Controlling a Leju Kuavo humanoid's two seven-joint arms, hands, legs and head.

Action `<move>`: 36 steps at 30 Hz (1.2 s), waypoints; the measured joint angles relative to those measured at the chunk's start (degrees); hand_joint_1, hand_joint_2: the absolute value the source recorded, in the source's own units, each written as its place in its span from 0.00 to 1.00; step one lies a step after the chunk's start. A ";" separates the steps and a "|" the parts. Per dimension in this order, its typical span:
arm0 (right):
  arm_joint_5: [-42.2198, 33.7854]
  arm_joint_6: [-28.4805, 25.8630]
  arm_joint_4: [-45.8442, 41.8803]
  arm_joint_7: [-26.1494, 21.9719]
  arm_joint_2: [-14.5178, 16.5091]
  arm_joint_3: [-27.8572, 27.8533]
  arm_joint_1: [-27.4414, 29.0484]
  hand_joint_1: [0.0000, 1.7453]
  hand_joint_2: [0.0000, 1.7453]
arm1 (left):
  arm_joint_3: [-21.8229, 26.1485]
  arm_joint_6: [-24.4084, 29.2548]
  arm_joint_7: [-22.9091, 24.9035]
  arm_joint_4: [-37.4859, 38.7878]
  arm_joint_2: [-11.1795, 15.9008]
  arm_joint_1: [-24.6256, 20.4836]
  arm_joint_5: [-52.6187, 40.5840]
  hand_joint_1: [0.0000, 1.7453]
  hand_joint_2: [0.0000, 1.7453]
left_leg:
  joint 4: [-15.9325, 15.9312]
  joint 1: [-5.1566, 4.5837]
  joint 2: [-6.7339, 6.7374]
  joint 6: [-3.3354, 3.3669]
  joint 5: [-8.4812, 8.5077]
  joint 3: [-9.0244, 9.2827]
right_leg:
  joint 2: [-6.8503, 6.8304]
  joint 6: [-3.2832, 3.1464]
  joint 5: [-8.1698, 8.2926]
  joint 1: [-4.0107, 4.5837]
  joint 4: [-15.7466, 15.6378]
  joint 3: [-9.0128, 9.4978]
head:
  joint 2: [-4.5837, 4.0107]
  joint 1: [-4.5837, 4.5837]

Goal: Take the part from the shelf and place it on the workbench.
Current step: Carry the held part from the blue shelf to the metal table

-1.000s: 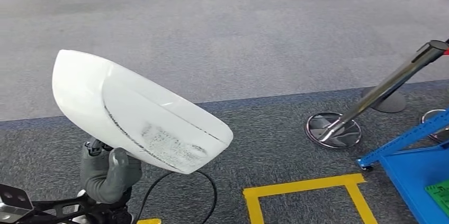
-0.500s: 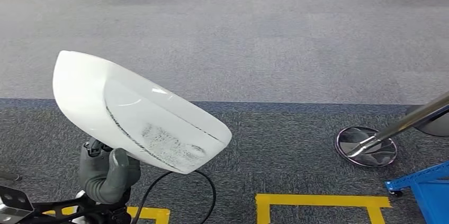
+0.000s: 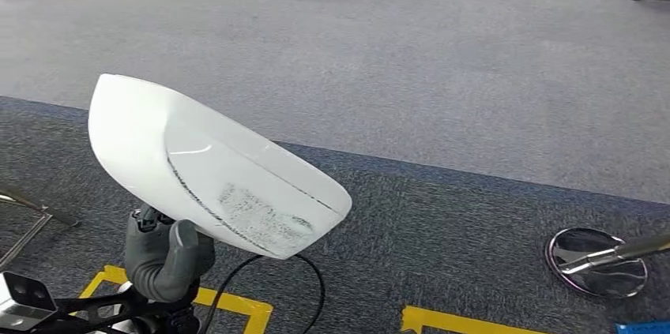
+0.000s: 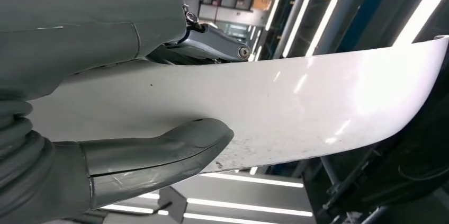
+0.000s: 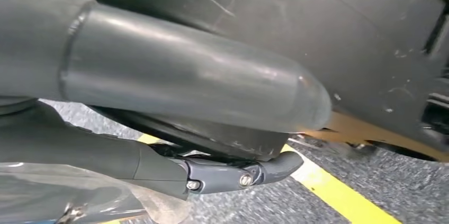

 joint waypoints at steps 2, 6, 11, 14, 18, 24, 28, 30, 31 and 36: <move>-0.01 0.02 0.02 0.01 0.02 -0.04 0.06 0.00 0.00 | -0.01 0.00 0.01 0.01 0.01 -0.03 0.00 1.00 1.00 | 0.73 0.18 -1.66 -0.68 -0.45 -0.18 | 2.71 0.22 3.00 -0.53 -6.71 2.91 | 0.00 0.06; 0.03 0.13 0.07 -0.02 0.09 -0.08 -0.07 0.00 0.00 | 0.02 0.12 0.04 0.01 0.08 -0.07 -0.05 1.00 1.00 | 1.22 0.35 -3.77 -1.80 -0.46 -0.96 | 3.40 -1.08 3.17 -0.57 -9.50 4.65 | 0.00 0.15; 0.17 0.32 0.07 -0.32 -0.10 -0.11 0.27 0.00 0.00 | -0.27 0.83 0.04 0.20 0.15 -0.54 -0.51 1.00 1.00 | 12.72 0.22 2.75 -2.75 -6.18 -6.41 | -0.78 -2.72 2.78 -0.24 -9.98 5.51 | 0.00 -0.51; 0.19 0.57 0.07 -0.45 -0.38 -0.13 0.31 0.00 0.00 | -0.60 1.84 0.04 0.54 0.26 -0.75 -0.61 1.00 1.00 | 16.46 0.35 3.23 -2.60 -6.00 -8.44 | -3.34 -2.88 2.32 -0.01 -9.97 5.88 | 0.00 -0.51; 0.49 0.93 0.07 -0.56 -0.44 -0.13 0.20 0.00 0.00 | -1.04 2.74 0.04 0.79 0.33 -1.47 -0.57 1.00 1.00 | 3.37 -0.83 8.02 -0.93 0.07 -2.18 | -5.97 -2.29 1.41 0.44 -10.05 6.96 | 0.00 -0.55; 1.49 1.04 -0.01 -0.26 -0.57 -0.13 -0.12 0.00 0.00 | -1.36 3.44 0.02 0.92 0.15 -2.18 -0.41 1.00 1.00 | 0.12 -0.68 6.00 0.30 0.33 -0.66 | -4.46 -0.73 -0.87 0.47 -7.66 6.58 | -0.01 -0.22; 1.87 1.19 -0.03 -0.26 -0.80 -0.13 0.00 0.00 0.00 | -1.42 3.45 0.02 1.09 0.07 -2.49 -0.05 1.00 1.00 | -0.01 -0.36 2.79 0.70 0.27 -0.45 | -0.69 0.00 -4.59 0.26 4.88 -1.16 | 0.00 0.17; 1.91 1.24 -0.03 -0.26 -0.90 -0.13 -0.03 0.00 0.00 | -1.41 3.45 0.02 1.14 0.08 -2.49 0.03 1.00 1.00 | 0.07 -0.23 0.89 0.52 0.14 -0.18 | -0.37 0.27 -1.05 0.10 2.39 -1.20 | 0.00 0.26; 1.92 1.25 -0.03 -0.26 -0.93 -0.13 -0.02 0.00 0.00 | -1.40 3.44 0.02 1.15 0.09 -2.50 0.06 1.00 1.00 | 0.17 -0.13 0.01 0.30 0.00 -0.05 | 0.44 0.41 1.53 -0.13 -1.47 0.15 | 0.00 0.27; 1.99 1.26 0.03 -0.21 -0.97 -0.13 -0.11 0.00 0.00 | -1.39 3.35 0.07 1.27 0.11 -2.63 0.37 1.00 1.00 | 0.82 0.07 -3.28 -1.19 -0.23 -0.73 | 3.37 -0.98 3.89 -0.56 -10.10 4.37 | 0.00 0.28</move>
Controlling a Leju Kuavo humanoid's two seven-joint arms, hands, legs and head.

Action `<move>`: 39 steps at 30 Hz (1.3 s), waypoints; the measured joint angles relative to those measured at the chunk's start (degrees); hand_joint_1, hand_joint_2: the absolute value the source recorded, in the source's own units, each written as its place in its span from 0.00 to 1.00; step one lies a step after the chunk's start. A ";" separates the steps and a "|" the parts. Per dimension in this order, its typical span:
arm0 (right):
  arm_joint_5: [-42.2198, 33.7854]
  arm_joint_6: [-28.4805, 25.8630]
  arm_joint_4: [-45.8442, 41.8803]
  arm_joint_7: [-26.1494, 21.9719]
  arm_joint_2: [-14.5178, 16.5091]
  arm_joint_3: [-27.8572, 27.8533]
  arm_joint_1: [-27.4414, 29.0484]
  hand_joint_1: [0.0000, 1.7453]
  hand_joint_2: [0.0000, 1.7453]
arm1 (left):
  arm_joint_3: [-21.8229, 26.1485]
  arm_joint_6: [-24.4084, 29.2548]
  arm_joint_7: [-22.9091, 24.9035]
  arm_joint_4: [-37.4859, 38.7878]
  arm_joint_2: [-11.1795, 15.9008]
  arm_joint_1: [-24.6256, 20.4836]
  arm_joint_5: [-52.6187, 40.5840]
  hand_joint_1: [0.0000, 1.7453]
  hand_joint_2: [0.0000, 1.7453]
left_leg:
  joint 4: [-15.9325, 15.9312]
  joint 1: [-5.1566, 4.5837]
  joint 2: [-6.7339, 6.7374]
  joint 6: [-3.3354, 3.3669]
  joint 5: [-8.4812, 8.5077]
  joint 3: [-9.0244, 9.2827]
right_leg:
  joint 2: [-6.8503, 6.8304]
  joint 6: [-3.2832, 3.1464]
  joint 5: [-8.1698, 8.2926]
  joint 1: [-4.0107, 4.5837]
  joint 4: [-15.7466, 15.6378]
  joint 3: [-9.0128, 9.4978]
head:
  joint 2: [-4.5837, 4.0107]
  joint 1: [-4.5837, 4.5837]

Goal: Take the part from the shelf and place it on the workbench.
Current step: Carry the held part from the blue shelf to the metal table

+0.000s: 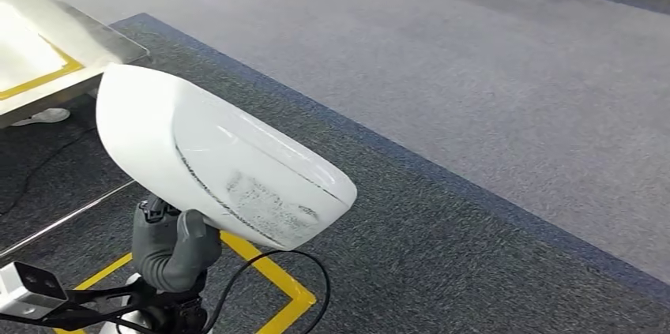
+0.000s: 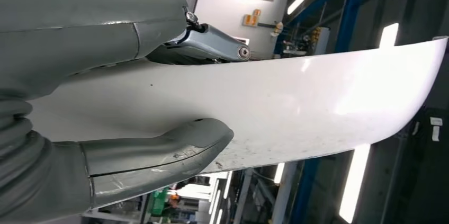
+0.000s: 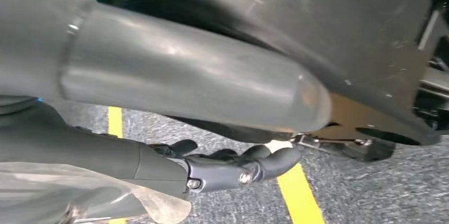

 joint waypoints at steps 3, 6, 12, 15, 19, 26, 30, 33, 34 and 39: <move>0.07 0.02 -0.01 -0.01 0.07 0.00 0.02 0.00 0.00 | 0.02 -0.08 -0.02 0.04 0.04 -0.10 0.10 1.00 1.00 | 2.51 -0.11 2.47 -0.79 -1.55 -1.13 | -2.04 -1.15 -0.01 -0.12 -0.50 0.62 | 0.00 -0.37; 0.09 0.03 0.00 -0.04 0.01 0.00 0.23 0.00 0.00 | 0.02 -0.23 -0.02 0.19 0.05 -0.19 0.13 1.00 1.00 | 13.19 0.08 6.04 -1.41 -6.39 -6.32 | -4.66 -1.78 -0.50 0.14 -0.56 1.12 | 0.00 -0.75; 0.11 0.06 -0.01 -0.04 -0.05 0.00 0.16 0.00 0.00 | 0.01 -0.45 -0.02 0.40 0.04 -0.24 0.17 1.00 1.00 | 3.45 -0.46 10.77 -0.37 0.30 -1.89 | -9.06 -1.27 -1.85 0.55 -0.56 2.64 | 0.00 -0.78; 0.22 0.15 -0.01 0.02 -0.05 0.00 0.03 0.00 0.00 | -0.03 -0.78 0.00 0.51 0.02 -0.33 0.25 1.00 1.00 | 0.31 -1.20 12.02 0.41 0.37 -0.80 | -11.10 -0.38 -2.35 0.97 -0.85 3.27 | 0.00 -0.82; 0.63 0.33 -0.20 0.11 -0.07 0.01 -0.15 0.00 0.00 | -0.04 -0.88 -0.04 0.66 -0.18 -0.56 0.25 1.00 1.00 | -0.81 -0.31 8.77 1.47 0.78 0.09 | -7.75 0.70 -5.27 0.70 3.23 1.87 | 0.00 -0.33; 0.93 0.39 -0.20 0.11 -0.10 0.00 0.00 0.00 0.00 | -0.08 -1.02 -0.03 0.93 -0.20 -0.72 -0.10 1.00 1.00 | -0.77 -0.20 2.76 1.51 0.43 0.72 | -2.17 0.73 -1.49 0.53 6.80 -3.44 | 0.00 0.04; 1.08 0.42 -0.15 0.13 -0.10 0.00 -0.02 0.00 0.00 | -0.11 -1.31 -0.02 0.93 -0.16 -0.77 0.02 1.00 1.00 | -0.51 -0.10 0.19 0.36 0.33 0.30 | 1.04 -0.05 0.63 0.25 -0.82 0.10 | 0.00 -0.04; 1.17 0.42 -0.15 0.12 -0.05 0.00 -0.07 0.00 0.00 | -0.10 -1.56 -0.03 0.91 -0.12 -0.81 0.10 1.00 1.00 | 0.82 -0.06 1.31 -0.61 -0.56 -0.42 | -1.07 -1.13 0.71 0.15 -1.28 0.77 | 0.00 -0.27; 1.19 0.43 -0.15 0.11 -0.02 0.00 -0.03 0.00 0.00 | -0.11 -1.60 -0.04 0.91 -0.11 -0.84 0.10 1.00 1.00 | 3.07 -0.10 2.91 -0.91 -1.84 -1.41 | -1.95 -1.49 0.66 0.09 -1.48 1.04 | 0.00 -0.43; 1.25 0.40 -0.15 0.13 -0.14 -0.01 0.21 0.00 0.00 | -0.11 -1.58 -0.04 0.95 -0.04 -0.84 0.12 1.00 1.00 | 14.58 0.51 6.55 -1.66 -5.43 -7.20 | -6.51 -1.93 -0.24 0.34 -1.51 1.88 | 0.00 -0.73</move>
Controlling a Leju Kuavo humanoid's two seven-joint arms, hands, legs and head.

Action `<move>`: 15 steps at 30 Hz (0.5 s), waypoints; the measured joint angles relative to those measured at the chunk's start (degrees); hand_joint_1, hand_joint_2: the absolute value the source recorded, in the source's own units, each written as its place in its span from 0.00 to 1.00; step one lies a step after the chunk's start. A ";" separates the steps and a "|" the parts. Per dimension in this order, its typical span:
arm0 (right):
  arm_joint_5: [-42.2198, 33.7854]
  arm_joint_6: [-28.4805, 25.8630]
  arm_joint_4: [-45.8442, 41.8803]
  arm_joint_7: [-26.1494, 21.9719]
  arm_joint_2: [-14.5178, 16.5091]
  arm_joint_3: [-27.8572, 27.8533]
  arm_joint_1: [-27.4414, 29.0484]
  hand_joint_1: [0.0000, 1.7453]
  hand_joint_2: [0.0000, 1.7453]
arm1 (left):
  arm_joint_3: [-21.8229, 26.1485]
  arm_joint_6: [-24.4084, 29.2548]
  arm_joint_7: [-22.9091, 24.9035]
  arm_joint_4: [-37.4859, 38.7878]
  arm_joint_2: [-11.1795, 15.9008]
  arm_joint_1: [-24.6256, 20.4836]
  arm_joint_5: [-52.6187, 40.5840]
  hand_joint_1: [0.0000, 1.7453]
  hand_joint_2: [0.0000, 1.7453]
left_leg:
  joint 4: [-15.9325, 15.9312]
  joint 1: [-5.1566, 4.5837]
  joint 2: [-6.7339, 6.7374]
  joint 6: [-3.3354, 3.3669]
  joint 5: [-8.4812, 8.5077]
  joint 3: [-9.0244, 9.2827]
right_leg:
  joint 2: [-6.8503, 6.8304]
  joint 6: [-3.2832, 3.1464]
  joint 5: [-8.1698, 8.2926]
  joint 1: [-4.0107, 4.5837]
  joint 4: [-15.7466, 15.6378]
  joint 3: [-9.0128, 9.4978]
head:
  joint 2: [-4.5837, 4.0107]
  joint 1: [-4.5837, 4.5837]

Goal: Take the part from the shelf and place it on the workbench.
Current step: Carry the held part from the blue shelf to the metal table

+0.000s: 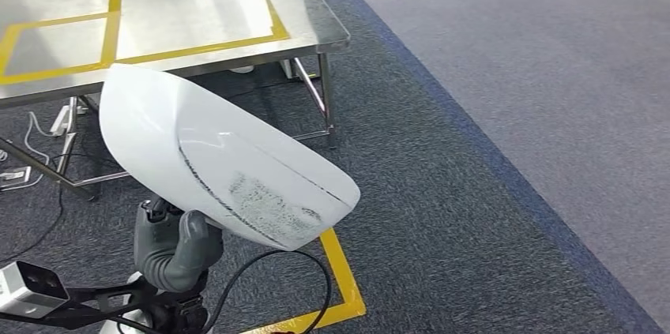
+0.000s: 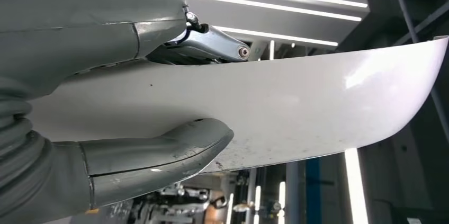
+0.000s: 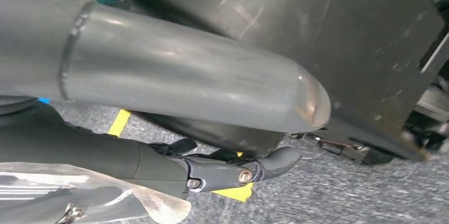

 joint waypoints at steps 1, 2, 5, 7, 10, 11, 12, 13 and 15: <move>0.01 0.00 0.00 0.00 0.00 -0.01 -0.04 0.00 0.00 | 0.00 0.03 0.00 0.01 0.01 0.01 0.01 1.00 1.00 | -2.83 0.02 0.44 0.13 1.98 1.36 | -0.78 0.10 -0.23 0.01 0.00 0.32 | 0.00 -0.01; 0.02 0.00 0.00 0.00 0.01 0.00 -0.08 0.00 0.00 | 0.00 0.09 0.00 0.01 0.01 0.01 0.03 1.00 1.00 | -6.87 -0.11 1.66 0.41 4.12 3.33 | -1.46 0.24 -0.47 0.05 -0.02 0.69 | 0.00 -0.01; 0.04 -0.01 0.00 0.00 0.02 -0.01 -0.14 0.00 0.00 | -0.02 0.44 0.02 0.01 -0.03 -0.03 0.11 1.00 1.00 | -14.63 -1.13 5.63 1.48 6.27 6.99 | -3.22 1.02 -1.16 0.49 -0.04 1.37 | 0.00 0.00; 0.05 -0.02 -0.01 0.00 0.03 -0.01 -0.33 0.00 0.00 | -0.02 0.67 0.02 0.01 -0.07 0.00 0.14 1.00 1.00 | -15.06 -1.30 4.78 2.03 6.08 6.91 | -4.55 1.62 -1.41 0.63 -0.31 1.77 | 0.00 0.02; 0.08 -0.02 -0.04 -0.02 0.03 -0.01 -0.49 0.00 0.00 | -0.05 0.81 -0.01 0.07 -0.13 -0.05 0.15 1.00 1.00 | -15.82 -0.74 2.60 2.94 6.42 7.29 | -1.51 2.50 -3.49 0.38 2.21 0.88 | 0.00 0.39; 0.08 -0.02 -0.04 -0.02 0.02 -0.01 -0.46 0.00 0.00 | -0.08 0.85 -0.02 0.13 -0.14 -0.09 0.15 1.00 1.00 | -15.89 -0.60 1.95 3.17 6.47 7.37 | 0.42 2.64 -5.05 0.26 5.33 -0.74 | 0.00 0.58; 0.08 -0.02 -0.04 -0.02 0.02 -0.01 -0.41 0.00 0.00 | -0.11 0.87 -0.02 0.21 -0.14 -0.14 0.15 1.00 1.00 | -15.88 -0.54 1.21 3.34 6.44 7.36 | 1.63 2.69 -6.71 0.21 9.30 -2.84 | 0.00 0.69; 0.08 -0.03 -0.04 -0.02 0.01 -0.02 -0.33 0.00 0.00 | -0.12 0.88 -0.02 0.30 -0.13 -0.15 0.16 1.00 1.00 | -15.86 -0.54 0.38 3.42 6.42 7.38 | 2.15 2.76 -7.84 0.20 13.03 -5.03 | 0.00 0.76; 0.05 -0.10 -0.04 -0.20 -0.01 -0.04 -0.21 0.00 0.00 | -0.12 0.89 -0.02 0.43 -0.11 -0.14 0.20 1.00 1.00 | -15.80 -0.56 -1.30 3.46 6.34 7.52 | 2.45 2.78 -6.99 0.20 15.60 -7.35 | 0.00 0.77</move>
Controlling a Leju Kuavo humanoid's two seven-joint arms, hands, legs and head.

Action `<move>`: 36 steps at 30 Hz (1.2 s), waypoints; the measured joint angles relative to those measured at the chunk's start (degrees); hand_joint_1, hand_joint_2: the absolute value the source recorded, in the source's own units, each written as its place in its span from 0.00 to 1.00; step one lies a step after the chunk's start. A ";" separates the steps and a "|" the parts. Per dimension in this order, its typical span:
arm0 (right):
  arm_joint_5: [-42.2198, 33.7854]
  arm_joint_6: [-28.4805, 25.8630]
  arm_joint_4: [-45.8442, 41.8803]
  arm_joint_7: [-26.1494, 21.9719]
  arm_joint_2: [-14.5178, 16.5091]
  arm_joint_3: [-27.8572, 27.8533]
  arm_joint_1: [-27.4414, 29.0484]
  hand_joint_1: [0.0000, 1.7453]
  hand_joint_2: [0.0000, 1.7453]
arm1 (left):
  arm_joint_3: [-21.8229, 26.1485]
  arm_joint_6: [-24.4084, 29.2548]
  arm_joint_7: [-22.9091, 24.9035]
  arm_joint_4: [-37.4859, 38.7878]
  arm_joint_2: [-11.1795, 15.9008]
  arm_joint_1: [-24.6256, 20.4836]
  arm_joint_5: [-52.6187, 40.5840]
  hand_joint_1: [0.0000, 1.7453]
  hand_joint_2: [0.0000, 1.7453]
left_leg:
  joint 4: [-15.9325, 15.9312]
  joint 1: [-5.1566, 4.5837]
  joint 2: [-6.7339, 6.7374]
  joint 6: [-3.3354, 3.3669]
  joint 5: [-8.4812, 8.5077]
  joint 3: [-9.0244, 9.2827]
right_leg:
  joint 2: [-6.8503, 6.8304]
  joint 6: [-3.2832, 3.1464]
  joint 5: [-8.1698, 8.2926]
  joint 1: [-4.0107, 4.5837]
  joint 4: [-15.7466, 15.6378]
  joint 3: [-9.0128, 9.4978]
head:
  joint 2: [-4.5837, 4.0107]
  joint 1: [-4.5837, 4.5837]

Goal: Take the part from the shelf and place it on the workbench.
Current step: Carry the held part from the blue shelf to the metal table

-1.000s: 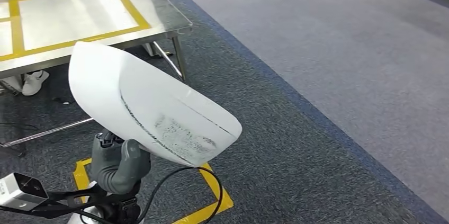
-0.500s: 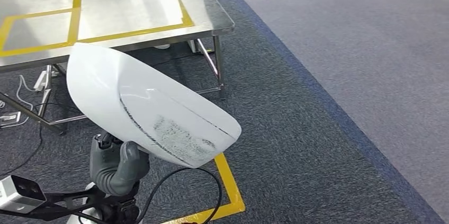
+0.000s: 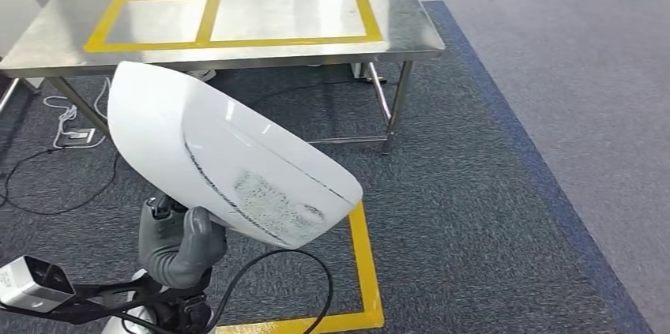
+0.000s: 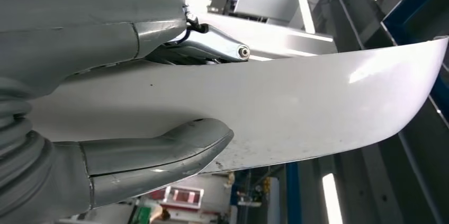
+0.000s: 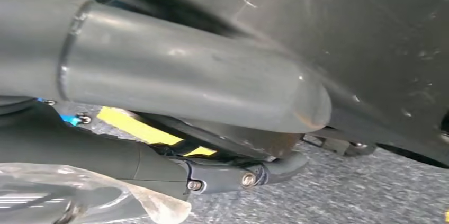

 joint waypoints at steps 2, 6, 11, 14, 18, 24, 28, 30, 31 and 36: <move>-0.30 -0.11 0.00 -0.60 -0.01 -0.18 0.00 0.00 0.00 | 0.00 0.00 0.01 0.07 0.00 0.01 0.07 1.00 1.00 | 0.11 0.03 -1.23 -0.12 -0.22 0.29 | 0.20 -0.21 4.79 -0.03 -6.02 1.75 | 0.00 0.07; -1.09 -0.34 0.00 -1.77 0.00 -0.98 -0.31 0.00 0.00 | 0.01 -0.02 0.04 0.10 0.05 0.06 0.33 1.00 1.00 | 0.63 -0.23 -2.24 -1.11 -0.71 0.10 | 1.47 -0.85 8.01 0.05 -14.88 5.37 | 0.00 0.23; -1.21 -0.48 0.00 -2.01 0.03 -1.38 -0.25 0.00 0.00 | 0.03 -0.11 0.04 0.11 0.19 0.03 0.51 1.00 1.00 | 5.78 0.04 -0.29 -2.59 -4.03 -1.95 | 0.73 -2.48 8.13 -0.26 -15.53 6.13 | 0.00 -0.26; -1.21 -0.57 0.00 -2.04 -0.02 -1.57 -0.07 0.00 0.00 | 0.04 -0.14 0.04 0.13 0.27 0.09 0.52 1.00 1.00 | 15.89 0.47 0.89 -3.30 -8.02 -6.82 | -0.04 -2.86 7.67 -0.19 -15.54 6.42 | 0.00 -0.49; -1.21 -0.62 0.00 -2.04 -0.05 -1.88 0.06 0.00 0.00 | 0.03 -0.21 0.04 0.17 0.33 0.18 0.52 1.00 1.00 | 7.72 0.68 1.29 -3.00 -1.95 -2.95 | -0.48 -2.45 6.98 -0.17 -15.54 7.38 | 0.00 -0.49; -1.13 -0.34 -0.02 -2.06 -0.01 -2.23 -0.17 0.00 0.00 | 0.00 -0.30 0.04 0.20 0.22 0.20 0.49 1.00 1.00 | 0.34 0.47 1.59 -1.47 -1.14 0.56 | -0.75 -0.57 6.09 0.06 -15.50 7.57 | -0.01 -0.27; -1.05 -0.23 -0.04 -2.07 -0.02 -2.38 -0.21 0.00 0.00 | -0.02 -0.33 0.02 0.24 0.04 0.04 0.48 1.00 1.00 | -0.18 0.64 1.55 -0.32 -1.57 1.37 | -0.14 0.11 1.54 0.00 -3.68 0.79 | 0.00 0.30; -1.02 -0.21 -0.03 -2.05 -0.02 -2.40 -0.03 0.00 0.00 | -0.02 -0.33 0.02 0.30 0.04 0.05 0.48 1.00 1.00 | -0.16 0.56 1.36 -0.18 -2.07 1.83 | -0.07 0.25 1.53 -0.03 0.68 -2.70 | 0.00 0.38; -0.97 -0.20 -0.02 -2.04 -0.02 -2.41 0.06 0.00 0.00 | -0.02 -0.33 0.02 0.31 0.04 0.05 0.48 1.00 1.00 | -0.15 0.55 1.22 -0.24 -2.42 2.27 | -0.06 0.24 3.24 -0.03 -0.36 -2.83 | 0.00 0.41; -0.63 -0.06 0.02 -2.03 -0.02 -2.42 0.08 0.00 0.00 | -0.01 -0.33 0.04 0.36 0.05 -0.03 0.47 1.00 1.00 | 0.01 0.27 0.94 -1.40 -4.47 4.07 | 0.19 -0.55 9.93 0.13 -14.15 3.27 | 0.00 0.45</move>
